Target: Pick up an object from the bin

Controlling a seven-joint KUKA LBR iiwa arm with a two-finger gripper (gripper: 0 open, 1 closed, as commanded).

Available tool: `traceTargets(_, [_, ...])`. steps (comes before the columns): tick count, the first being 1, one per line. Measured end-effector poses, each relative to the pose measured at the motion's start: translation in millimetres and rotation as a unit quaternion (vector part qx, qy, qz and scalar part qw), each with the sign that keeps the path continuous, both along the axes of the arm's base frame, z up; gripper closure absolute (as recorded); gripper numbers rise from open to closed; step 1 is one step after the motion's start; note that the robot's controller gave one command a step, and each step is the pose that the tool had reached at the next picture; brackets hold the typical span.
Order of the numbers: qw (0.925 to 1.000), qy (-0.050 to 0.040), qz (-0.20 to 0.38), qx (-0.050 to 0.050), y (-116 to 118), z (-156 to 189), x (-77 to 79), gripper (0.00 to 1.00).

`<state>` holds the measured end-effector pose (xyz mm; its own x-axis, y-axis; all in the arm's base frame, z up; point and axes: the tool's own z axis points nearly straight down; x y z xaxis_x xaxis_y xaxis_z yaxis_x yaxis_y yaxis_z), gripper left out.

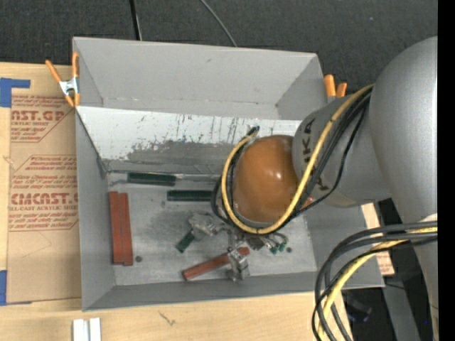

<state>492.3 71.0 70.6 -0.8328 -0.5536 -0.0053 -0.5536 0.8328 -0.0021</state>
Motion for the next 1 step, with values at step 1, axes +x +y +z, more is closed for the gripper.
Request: traceTargets(1, [1.0, 0.0006, 0.001, 0.0, 0.9, 0.5, -0.2, 1.0])
